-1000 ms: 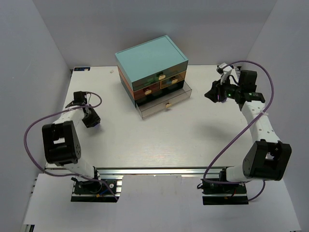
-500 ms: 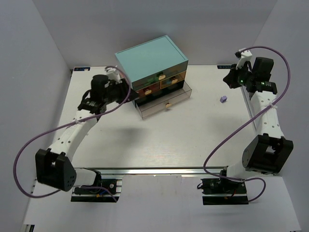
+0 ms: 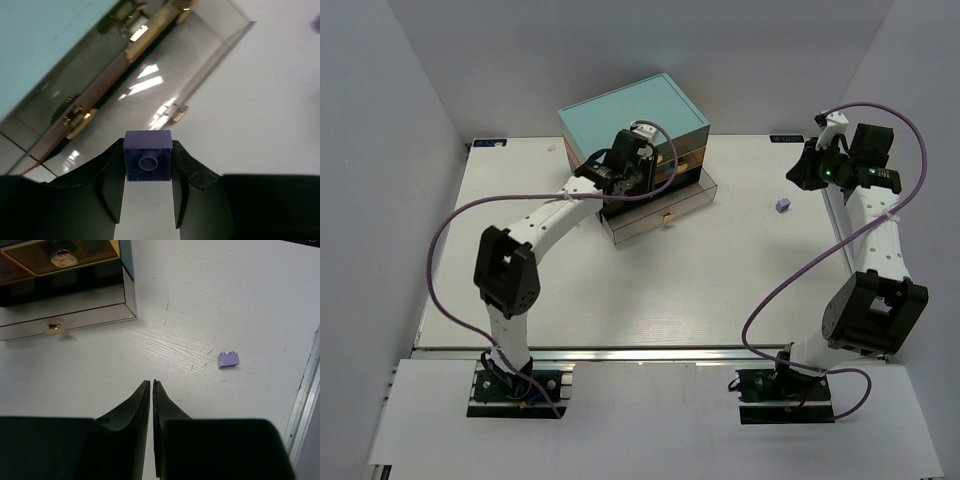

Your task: Sort the legos into containers by color

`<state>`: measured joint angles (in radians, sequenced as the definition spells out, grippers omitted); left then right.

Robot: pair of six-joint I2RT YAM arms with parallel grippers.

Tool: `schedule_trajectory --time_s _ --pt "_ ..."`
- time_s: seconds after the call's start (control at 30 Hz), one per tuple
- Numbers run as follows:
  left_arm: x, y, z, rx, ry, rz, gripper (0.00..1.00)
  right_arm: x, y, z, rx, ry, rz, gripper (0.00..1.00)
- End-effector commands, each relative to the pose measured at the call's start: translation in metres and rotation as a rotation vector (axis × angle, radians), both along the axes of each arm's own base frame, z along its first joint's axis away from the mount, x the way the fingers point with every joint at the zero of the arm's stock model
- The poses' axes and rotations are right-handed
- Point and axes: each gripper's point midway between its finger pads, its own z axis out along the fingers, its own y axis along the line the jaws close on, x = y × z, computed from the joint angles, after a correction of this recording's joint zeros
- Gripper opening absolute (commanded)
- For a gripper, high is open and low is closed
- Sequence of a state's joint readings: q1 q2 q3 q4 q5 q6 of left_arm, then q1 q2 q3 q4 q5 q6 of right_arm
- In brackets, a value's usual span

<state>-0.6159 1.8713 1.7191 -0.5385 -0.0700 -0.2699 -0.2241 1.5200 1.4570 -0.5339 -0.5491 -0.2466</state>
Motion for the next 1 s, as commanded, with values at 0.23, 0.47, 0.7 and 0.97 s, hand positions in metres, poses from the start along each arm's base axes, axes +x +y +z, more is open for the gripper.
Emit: schedule_trajectory --time_s 0.23,0.47,0.7,0.97 --pt "0.034 0.022 -0.026 0.279 -0.04 0.136 0.43 0.005 -0.011 0.009 -0.005 -0.016 0.001 0.24" --pt "0.031 0.013 -0.026 0.26 -0.038 0.107 0.68 0.009 -0.019 -0.009 -0.033 0.038 -0.013 0.62" --pt "0.022 0.008 0.015 0.16 -0.068 0.108 0.46 0.017 -0.046 -0.043 -0.149 0.16 -0.091 0.64" --pt "-0.045 0.04 0.082 -0.134 -0.094 0.15 0.41 0.048 -0.081 -0.108 -0.328 0.307 -0.033 0.72"
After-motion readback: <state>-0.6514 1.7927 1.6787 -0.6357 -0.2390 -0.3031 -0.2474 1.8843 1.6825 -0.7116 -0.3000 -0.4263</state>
